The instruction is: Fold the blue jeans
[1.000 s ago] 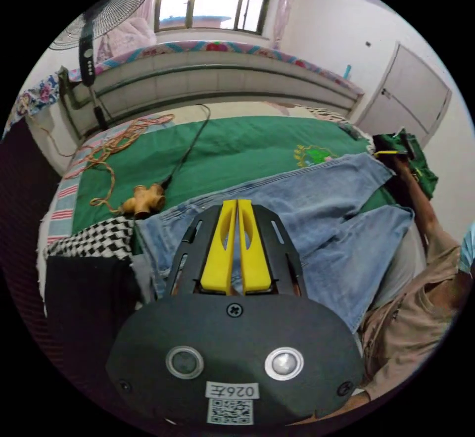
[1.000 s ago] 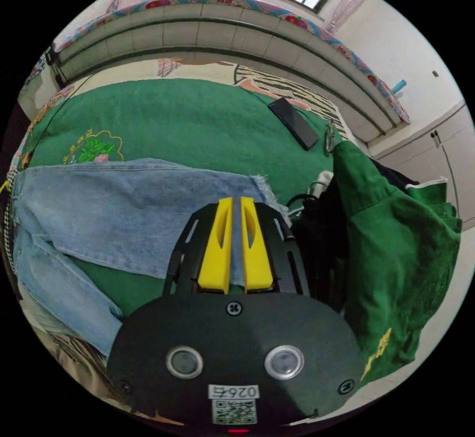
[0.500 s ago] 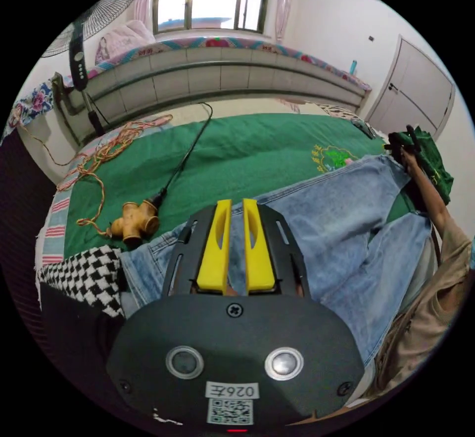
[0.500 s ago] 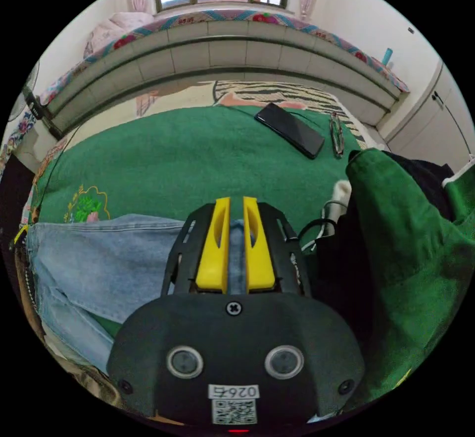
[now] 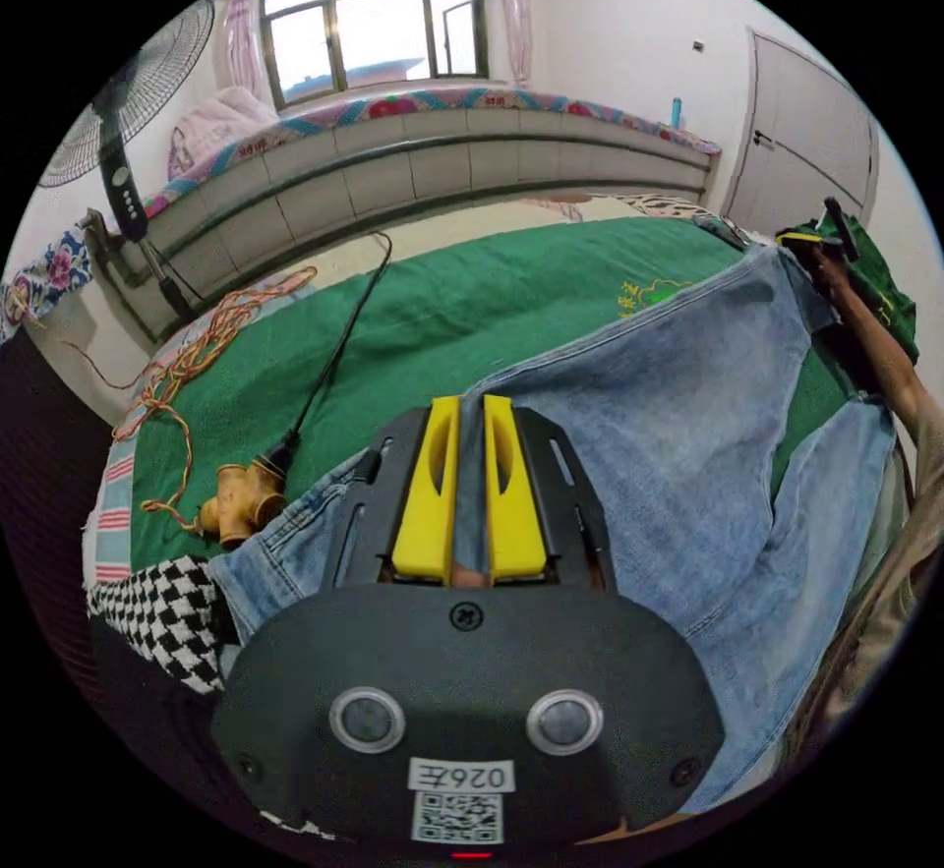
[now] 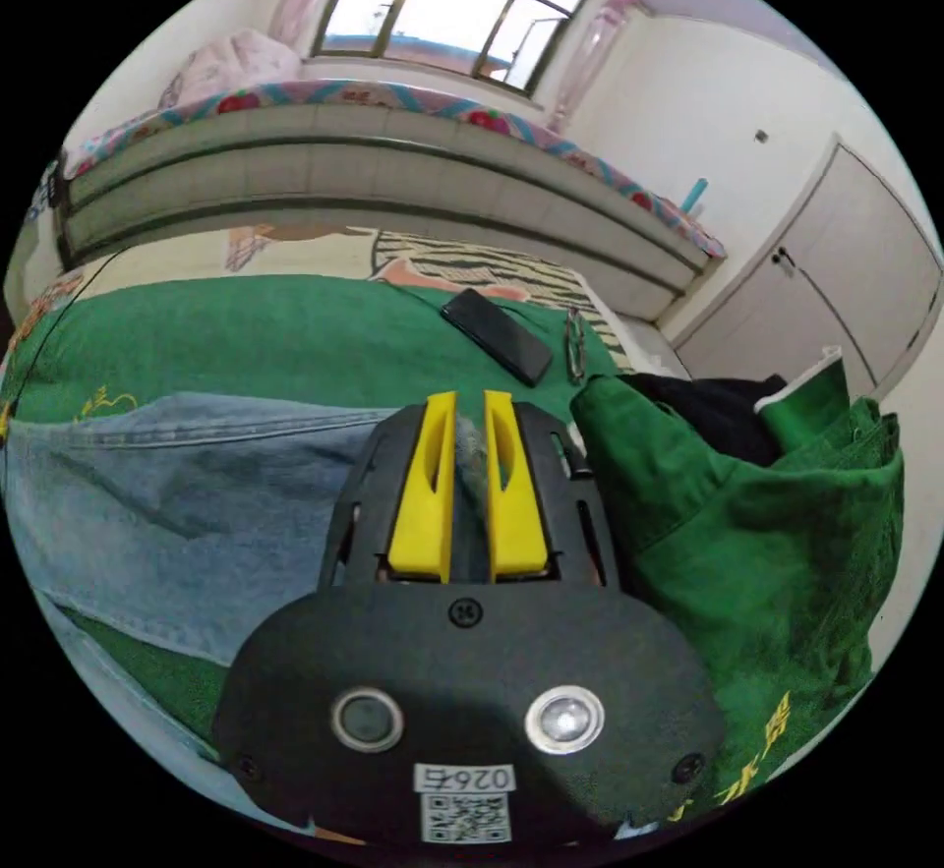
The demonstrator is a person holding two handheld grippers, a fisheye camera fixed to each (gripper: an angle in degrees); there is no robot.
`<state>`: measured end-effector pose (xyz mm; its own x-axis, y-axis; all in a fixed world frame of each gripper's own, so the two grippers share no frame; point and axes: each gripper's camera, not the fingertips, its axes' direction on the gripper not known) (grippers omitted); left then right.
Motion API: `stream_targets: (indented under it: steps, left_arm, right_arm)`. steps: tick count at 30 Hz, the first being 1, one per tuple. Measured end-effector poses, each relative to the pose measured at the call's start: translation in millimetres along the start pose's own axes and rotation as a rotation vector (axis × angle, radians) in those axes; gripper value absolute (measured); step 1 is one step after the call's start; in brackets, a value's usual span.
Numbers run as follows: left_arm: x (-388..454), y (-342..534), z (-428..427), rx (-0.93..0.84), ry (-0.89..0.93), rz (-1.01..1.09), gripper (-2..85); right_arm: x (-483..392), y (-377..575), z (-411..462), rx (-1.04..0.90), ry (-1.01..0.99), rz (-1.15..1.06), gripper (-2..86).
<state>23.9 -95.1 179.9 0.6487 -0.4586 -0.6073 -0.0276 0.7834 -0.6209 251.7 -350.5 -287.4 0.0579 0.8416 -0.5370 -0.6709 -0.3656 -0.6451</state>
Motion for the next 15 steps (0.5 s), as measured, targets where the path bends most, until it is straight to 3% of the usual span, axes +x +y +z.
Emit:
stream_targets:
  steps: [4,9,11,13,15]
  left_arm:
    - [-20.2,21.0,-3.1,-0.001,-0.047,-0.159,-0.4]
    - [-42.5,53.3,-26.7,0.063,0.129,-0.247,-0.9]
    - [-39.5,64.7,-23.9,-0.025,0.062,-0.220,-0.9]
    - [-37.2,72.9,-4.6,-0.191,-0.024,-0.200,-0.8]
    - [-36.4,80.6,2.0,-0.218,-0.030,-0.201,-0.8]
  right_arm:
    - [15.9,15.9,-2.6,-0.050,-0.164,0.057,6.7]
    - [-8.7,55.9,-2.7,-0.066,-0.313,-0.054,2.5]
    - [-19.1,66.6,15.0,-0.137,-0.236,-0.124,0.3]
    - [-23.6,80.1,46.2,-0.334,-0.045,-0.182,-0.3]
    - [-8.8,89.7,18.8,-0.210,-0.038,-0.075,-0.4]
